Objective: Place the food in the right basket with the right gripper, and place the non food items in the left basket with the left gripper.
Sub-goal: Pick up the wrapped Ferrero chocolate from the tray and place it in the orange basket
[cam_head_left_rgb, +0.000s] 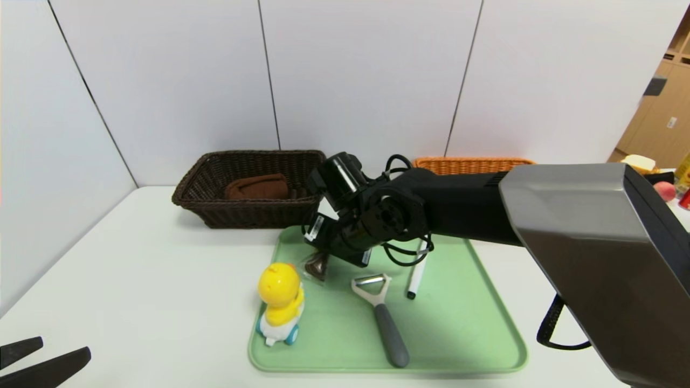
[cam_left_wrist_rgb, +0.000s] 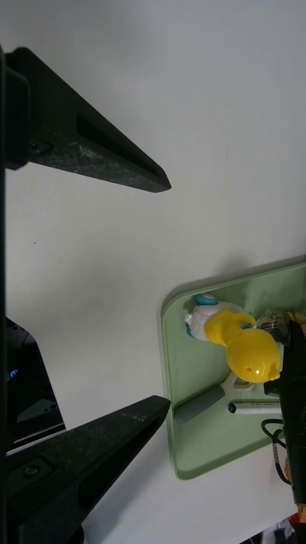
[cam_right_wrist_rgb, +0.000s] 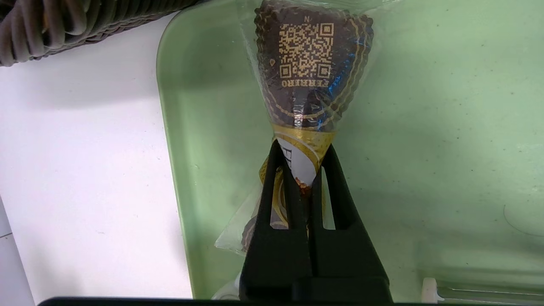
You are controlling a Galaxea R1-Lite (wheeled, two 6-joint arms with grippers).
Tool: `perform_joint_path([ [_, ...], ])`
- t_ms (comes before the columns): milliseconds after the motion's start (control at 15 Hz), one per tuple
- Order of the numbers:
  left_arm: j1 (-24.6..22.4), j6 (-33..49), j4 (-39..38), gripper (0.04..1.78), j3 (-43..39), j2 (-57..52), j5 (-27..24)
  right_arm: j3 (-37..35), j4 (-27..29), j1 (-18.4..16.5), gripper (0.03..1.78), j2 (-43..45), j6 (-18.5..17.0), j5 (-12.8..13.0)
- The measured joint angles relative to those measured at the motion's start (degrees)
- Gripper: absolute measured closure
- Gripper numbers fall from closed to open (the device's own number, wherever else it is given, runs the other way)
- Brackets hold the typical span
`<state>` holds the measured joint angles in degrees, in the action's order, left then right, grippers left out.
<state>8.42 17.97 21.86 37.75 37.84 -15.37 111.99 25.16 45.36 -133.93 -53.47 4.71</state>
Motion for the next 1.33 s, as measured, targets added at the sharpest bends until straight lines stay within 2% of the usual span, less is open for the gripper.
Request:
perform_joint_path([
  [267, 0.0, 0.0, 0.0, 0.13, -0.1, -0.1, 0.2, -0.1, 0.7, -0.7, 1.75, 1.1, -0.9, -0.1],
  [733, 0.0, 0.0, 0.0, 0.13, -0.1, -0.1, 0.0, -0.1, 0.4, -6.5, 1.75, 8.2, -3.0, 0.0],
  [867, 0.0, 0.0, 0.0, 0.13, -0.2, -0.1, 0.0, -0.1, 0.1, -9.2, 1.75, 11.1, -2.2, 0.1],
  [1067, 0.0, 0.4, -0.1, 0.13, -0.2, 0.1, -0.1, -0.1, 0.0, -14.8, 1.75, 14.8, 1.2, 0.1],
  [1333, 0.0, 0.4, -0.1, 0.13, -0.1, 0.2, -0.1, -0.2, 0.1, -22.3, 1.75, 17.5, 1.8, 0.0],
])
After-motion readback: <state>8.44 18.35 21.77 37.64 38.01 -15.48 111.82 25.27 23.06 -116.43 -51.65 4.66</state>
